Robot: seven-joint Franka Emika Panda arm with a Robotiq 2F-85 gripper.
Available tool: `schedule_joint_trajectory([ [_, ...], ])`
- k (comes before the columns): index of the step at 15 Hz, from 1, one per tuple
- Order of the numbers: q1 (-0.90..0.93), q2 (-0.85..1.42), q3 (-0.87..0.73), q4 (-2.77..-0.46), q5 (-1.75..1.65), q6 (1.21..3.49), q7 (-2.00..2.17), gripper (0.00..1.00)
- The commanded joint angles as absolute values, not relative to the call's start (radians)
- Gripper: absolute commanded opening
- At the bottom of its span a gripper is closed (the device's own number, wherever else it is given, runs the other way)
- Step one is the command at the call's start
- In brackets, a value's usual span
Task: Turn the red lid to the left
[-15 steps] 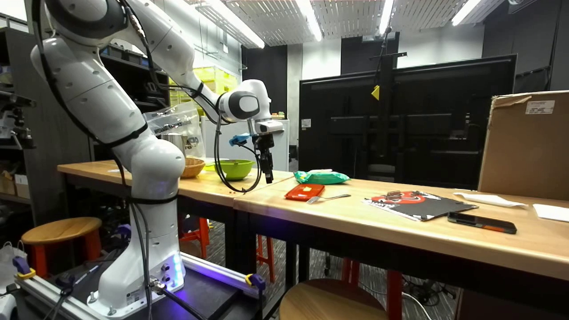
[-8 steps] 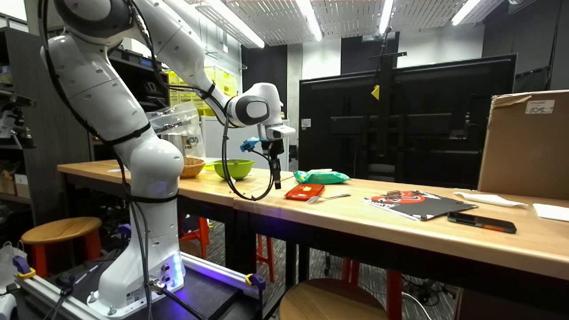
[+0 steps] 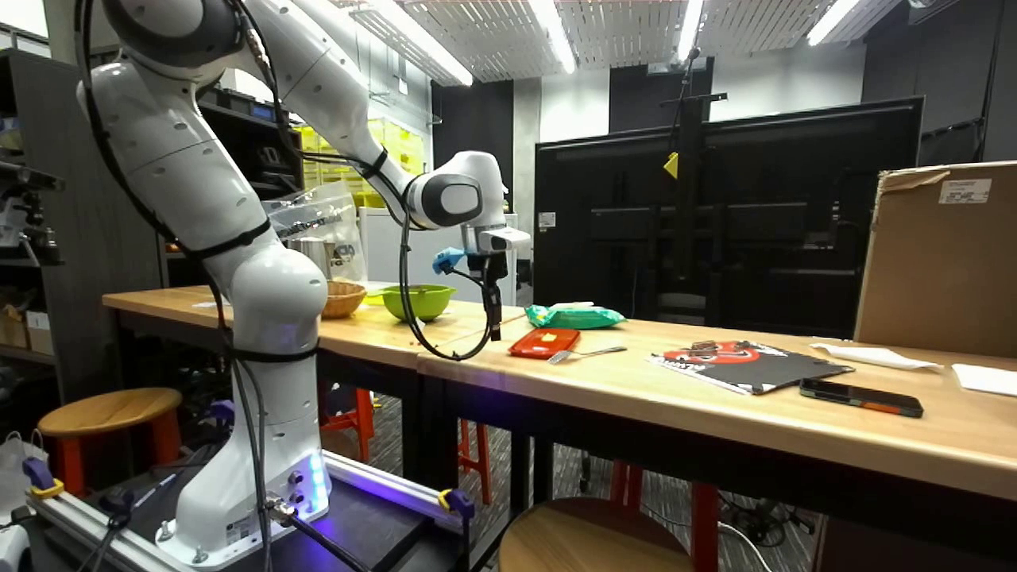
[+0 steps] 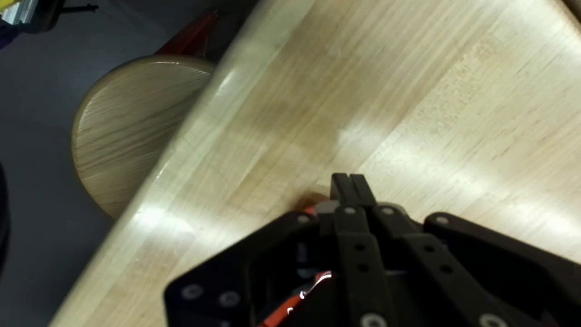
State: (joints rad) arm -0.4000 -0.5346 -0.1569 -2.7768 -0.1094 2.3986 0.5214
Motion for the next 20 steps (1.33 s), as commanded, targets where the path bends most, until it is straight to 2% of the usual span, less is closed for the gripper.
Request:
schedule_joint_trajectory([
  [1,-0.391,-0.507,-0.143,-2.776,-0.065,2.421,0.476,0.0],
  [20,-0.487,-0.447,-0.206,-2.712,-0.085,2.423,0.392,0.0],
])
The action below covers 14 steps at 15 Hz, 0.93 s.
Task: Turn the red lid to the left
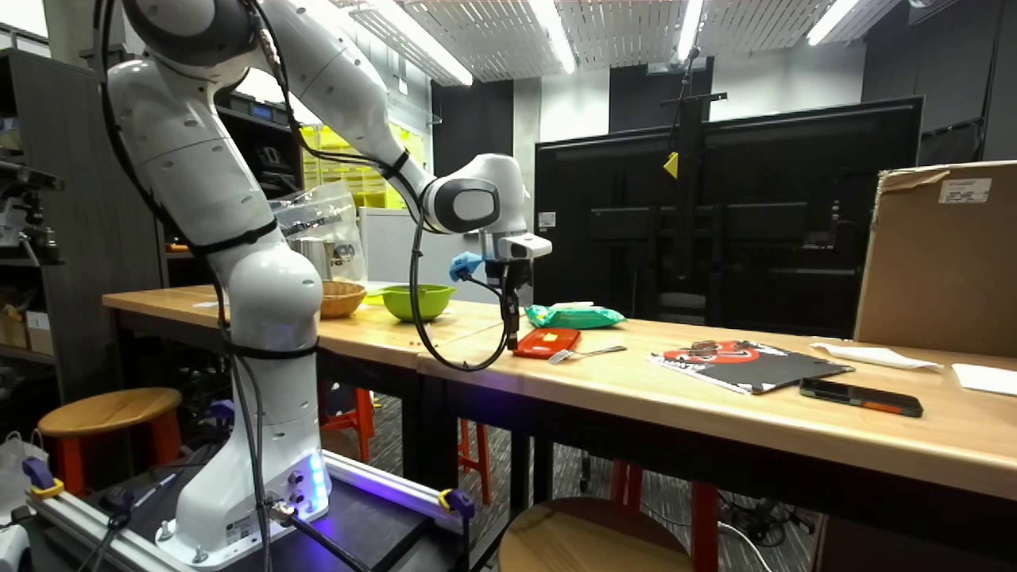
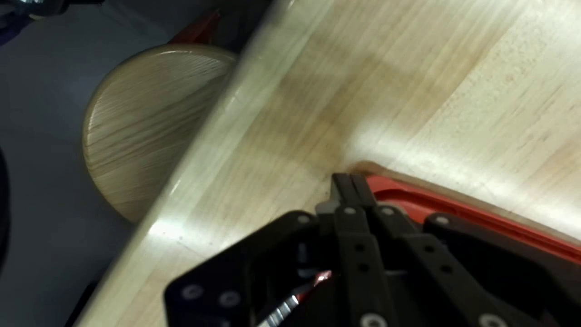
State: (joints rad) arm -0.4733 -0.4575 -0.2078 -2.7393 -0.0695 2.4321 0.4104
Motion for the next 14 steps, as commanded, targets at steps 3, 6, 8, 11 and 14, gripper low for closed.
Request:
schedule_joint_trajectory([
  [3,-0.486,-0.459,-0.196,-2.718,-0.092,2.418,0.402,0.0],
  [6,-0.479,-0.481,-0.17,-2.746,-0.1,2.419,0.422,0.0],
  [8,-0.482,-0.499,-0.142,-2.758,-0.115,2.418,0.445,0.0],
  [11,-0.486,-0.532,-0.099,-2.765,-0.151,2.409,0.481,0.0],
  [14,-0.477,-0.558,-0.072,-2.764,-0.162,2.399,0.495,0.0],
])
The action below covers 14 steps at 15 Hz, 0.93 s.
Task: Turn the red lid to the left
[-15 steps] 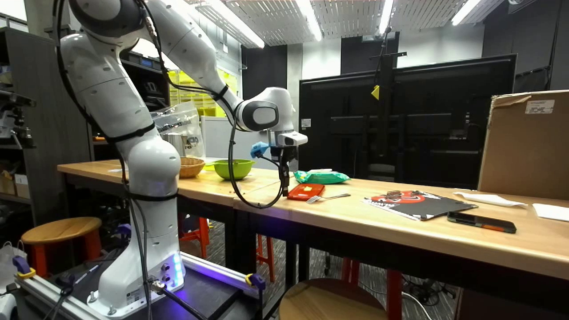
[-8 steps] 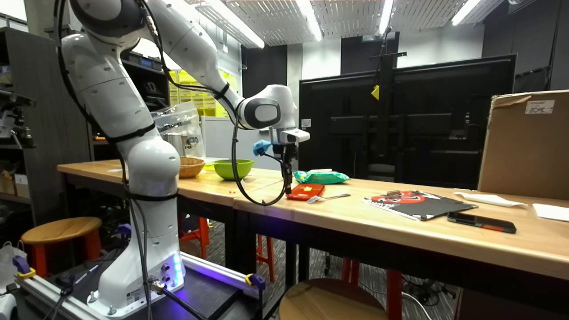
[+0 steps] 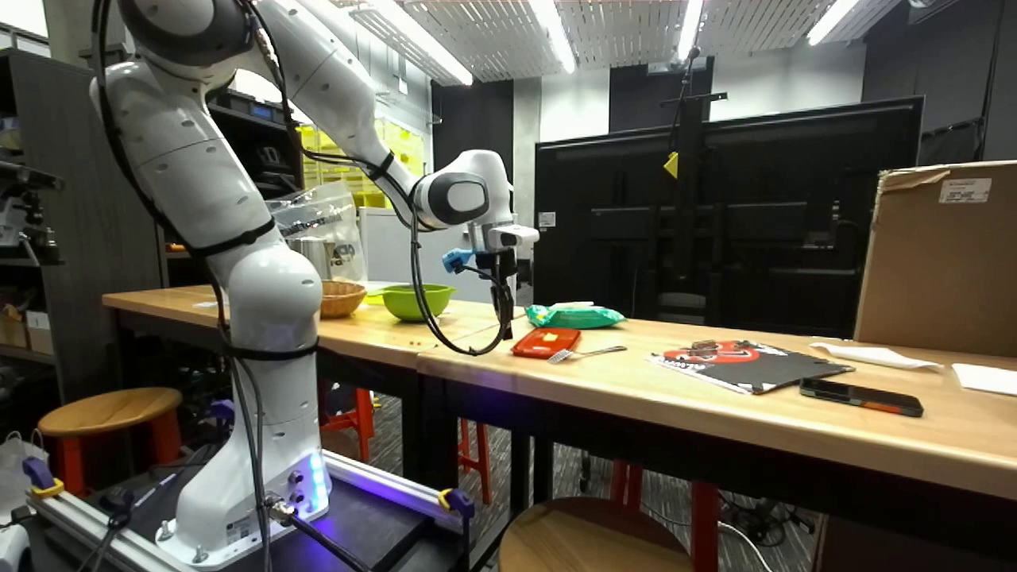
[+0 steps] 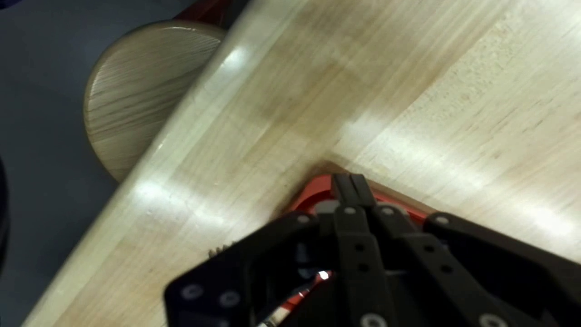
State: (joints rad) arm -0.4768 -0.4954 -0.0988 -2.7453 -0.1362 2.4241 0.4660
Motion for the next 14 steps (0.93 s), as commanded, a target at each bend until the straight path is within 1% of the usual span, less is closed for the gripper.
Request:
schedule_joint_trajectory([
  [1,-0.473,-0.565,-0.067,-2.763,-0.158,2.395,0.493,0.0],
  [8,-0.403,-0.537,-0.058,-2.747,-0.102,2.419,0.473,0.0],
  [14,-0.359,-0.483,-0.111,-2.737,-0.013,2.451,0.421,0.0],
])
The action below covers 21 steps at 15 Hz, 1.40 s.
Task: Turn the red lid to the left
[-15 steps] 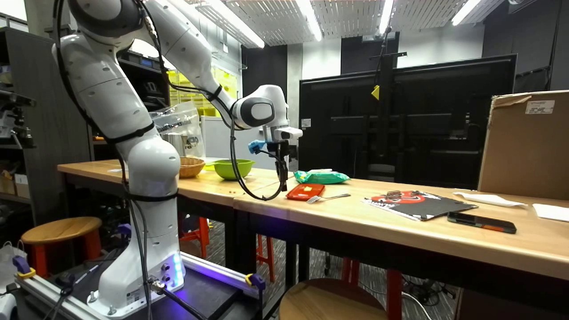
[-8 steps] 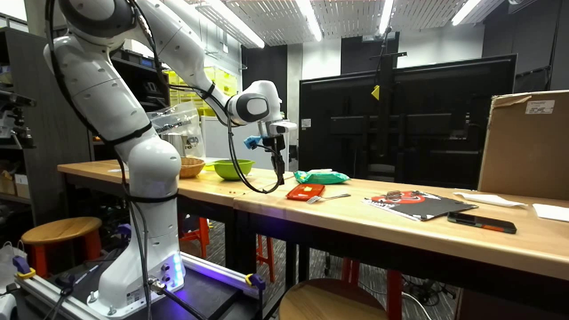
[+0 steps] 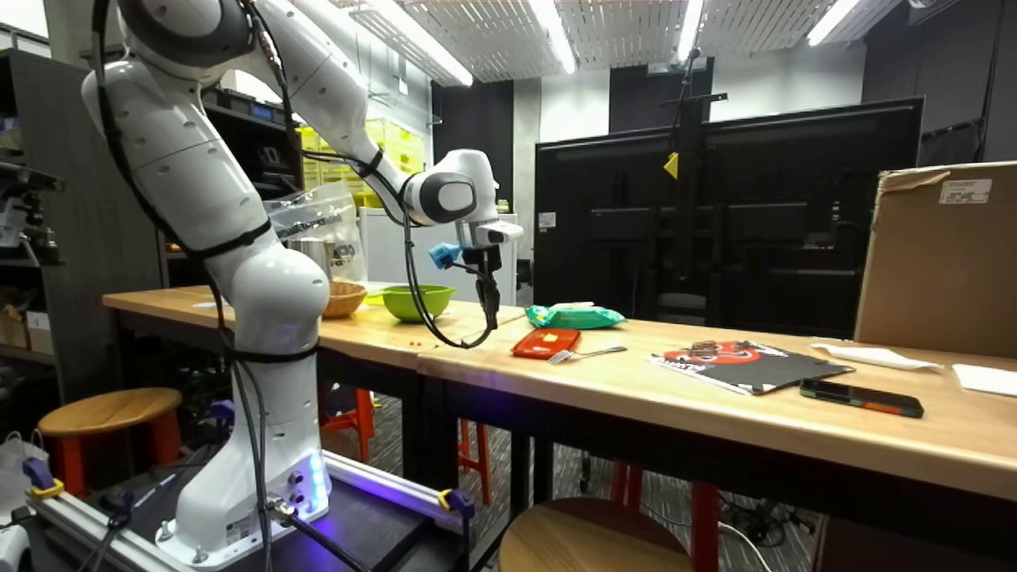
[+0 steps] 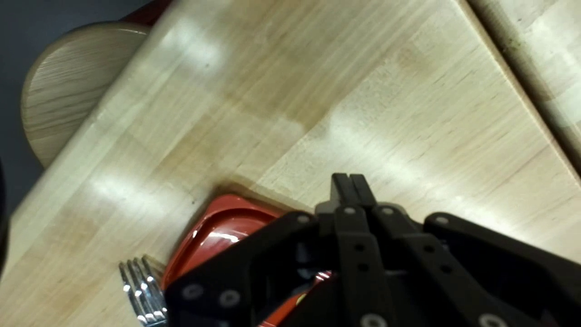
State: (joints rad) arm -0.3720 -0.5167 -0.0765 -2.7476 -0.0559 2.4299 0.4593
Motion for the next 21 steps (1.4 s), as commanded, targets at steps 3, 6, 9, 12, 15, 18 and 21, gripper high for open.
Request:
schedule_joint_trajectory([
  [3,-0.361,-0.449,-0.151,-2.728,0.025,2.46,0.383,0.0],
  [6,-0.366,-0.418,-0.19,-2.714,0.047,2.461,0.347,0.0],
  [9,-0.365,-0.392,-0.223,-2.694,0.064,2.464,0.319,0.0],
  [12,-0.361,-0.367,-0.246,-2.666,0.089,2.474,0.3,0.0],
  [15,-0.358,-0.346,-0.257,-2.639,0.111,2.487,0.295,0.0],
  [18,-0.358,-0.342,-0.243,-2.632,0.105,2.486,0.308,0.0],
  [21,-0.363,-0.366,-0.219,-2.654,0.076,2.484,0.336,0.0],
])
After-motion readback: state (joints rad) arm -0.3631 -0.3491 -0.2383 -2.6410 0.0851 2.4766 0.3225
